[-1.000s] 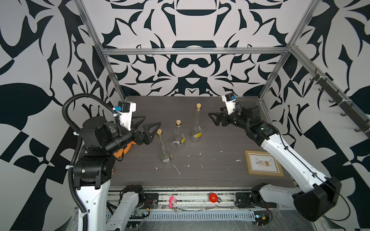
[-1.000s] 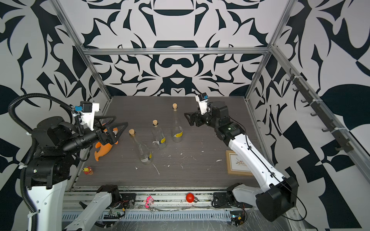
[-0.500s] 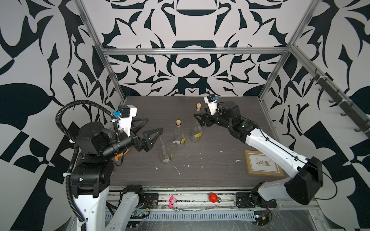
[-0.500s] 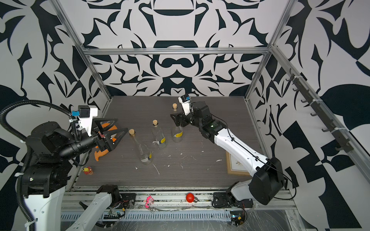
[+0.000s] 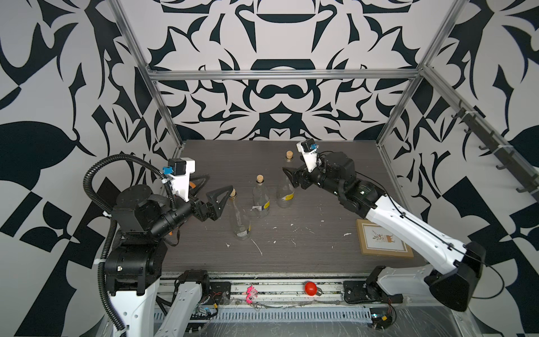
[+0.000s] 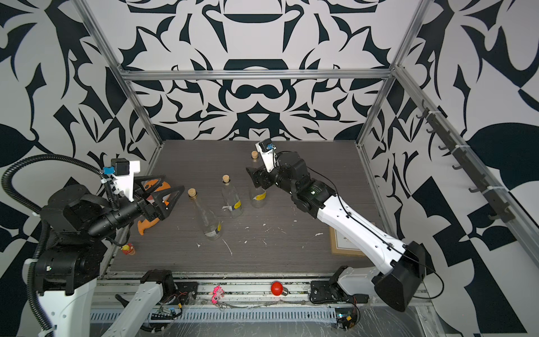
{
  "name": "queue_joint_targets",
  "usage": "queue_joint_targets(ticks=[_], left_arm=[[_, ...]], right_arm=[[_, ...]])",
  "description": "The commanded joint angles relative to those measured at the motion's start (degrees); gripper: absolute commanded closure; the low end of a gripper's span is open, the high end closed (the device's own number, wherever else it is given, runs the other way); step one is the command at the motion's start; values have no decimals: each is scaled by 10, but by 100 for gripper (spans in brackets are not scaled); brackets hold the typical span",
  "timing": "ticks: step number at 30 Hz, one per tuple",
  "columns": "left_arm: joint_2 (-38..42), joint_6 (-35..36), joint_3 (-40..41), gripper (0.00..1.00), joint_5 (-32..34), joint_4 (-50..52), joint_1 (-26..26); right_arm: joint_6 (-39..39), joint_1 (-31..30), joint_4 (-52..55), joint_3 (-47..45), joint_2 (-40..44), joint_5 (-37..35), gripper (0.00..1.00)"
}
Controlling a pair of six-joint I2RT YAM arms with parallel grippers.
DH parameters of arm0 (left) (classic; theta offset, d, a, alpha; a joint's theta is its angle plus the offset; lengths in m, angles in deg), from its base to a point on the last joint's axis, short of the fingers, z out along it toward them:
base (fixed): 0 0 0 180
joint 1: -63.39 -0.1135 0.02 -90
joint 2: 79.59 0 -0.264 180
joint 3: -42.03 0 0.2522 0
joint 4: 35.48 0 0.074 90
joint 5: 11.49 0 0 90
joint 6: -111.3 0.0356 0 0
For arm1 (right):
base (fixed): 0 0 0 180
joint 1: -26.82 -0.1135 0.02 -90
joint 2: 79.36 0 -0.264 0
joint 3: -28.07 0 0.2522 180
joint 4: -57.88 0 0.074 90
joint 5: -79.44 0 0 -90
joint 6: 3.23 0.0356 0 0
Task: Remove the label from the bottle
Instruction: Pick up the bottle from the center of the board.
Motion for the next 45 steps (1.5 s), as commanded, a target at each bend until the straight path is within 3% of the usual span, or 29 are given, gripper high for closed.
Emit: queue_joint_targets(ticks=[1, 6, 11, 21, 34, 41, 45], left_arm=[[8, 1, 9, 1, 52, 6, 2], [30, 2, 18, 1, 101, -5, 2], [58, 11, 23, 1, 206, -10, 2], [107, 25, 39, 1, 195, -6, 2], [164, 18, 88, 1, 169, -34, 2], [171, 19, 96, 1, 171, -35, 2], [180, 16, 105, 1, 172, -48, 2]], right_arm=[[-12, -15, 27, 20, 42, 36, 15], [-39, -64, 6, 10, 43, 152, 15], [-79, -126, 2, 31, -13, 185, 15], [-99, -202, -61, 80, -128, 145, 17], [-72, -208, -137, 122, -210, 89, 25], [-63, -208, -145, 143, -230, 99, 37], [-54, -208, -152, 140, -229, 105, 61]])
